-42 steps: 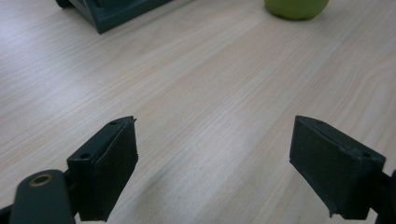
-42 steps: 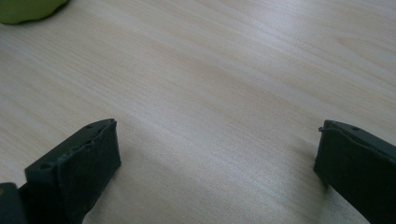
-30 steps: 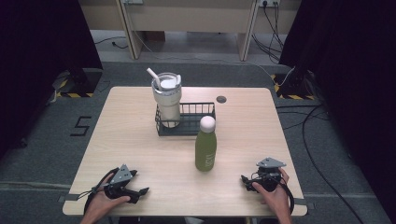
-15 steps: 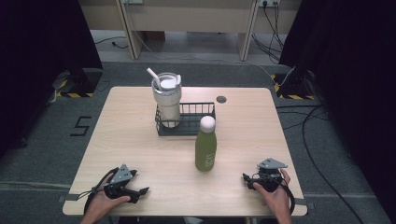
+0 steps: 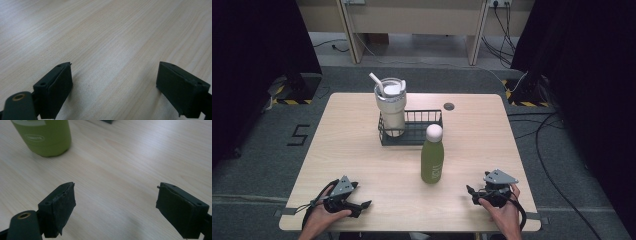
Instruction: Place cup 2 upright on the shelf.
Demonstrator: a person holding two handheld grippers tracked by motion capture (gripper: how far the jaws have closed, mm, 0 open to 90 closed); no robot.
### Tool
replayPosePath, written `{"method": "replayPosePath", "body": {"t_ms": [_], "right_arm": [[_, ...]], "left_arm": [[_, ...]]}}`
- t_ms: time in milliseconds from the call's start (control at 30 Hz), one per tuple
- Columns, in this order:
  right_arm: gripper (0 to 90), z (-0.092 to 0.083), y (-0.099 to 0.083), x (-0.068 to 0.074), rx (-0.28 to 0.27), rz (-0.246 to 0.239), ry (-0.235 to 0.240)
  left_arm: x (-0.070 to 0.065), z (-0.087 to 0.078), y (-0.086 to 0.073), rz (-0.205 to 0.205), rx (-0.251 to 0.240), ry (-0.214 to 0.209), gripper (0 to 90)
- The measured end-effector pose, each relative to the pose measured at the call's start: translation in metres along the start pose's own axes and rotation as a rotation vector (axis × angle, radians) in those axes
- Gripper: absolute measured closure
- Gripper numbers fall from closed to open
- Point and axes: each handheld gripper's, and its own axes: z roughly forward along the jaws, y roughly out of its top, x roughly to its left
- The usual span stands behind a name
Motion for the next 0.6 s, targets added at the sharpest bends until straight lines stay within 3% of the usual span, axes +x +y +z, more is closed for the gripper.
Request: {"method": "replayPosePath", "body": {"t_ms": [600], "right_arm": [[17.0,-0.006,0.018,0.025,-0.105,-0.049,0.103]], "left_arm": [[0.001,0.001,0.001,0.002,0.000,-0.006,11.7]]}}
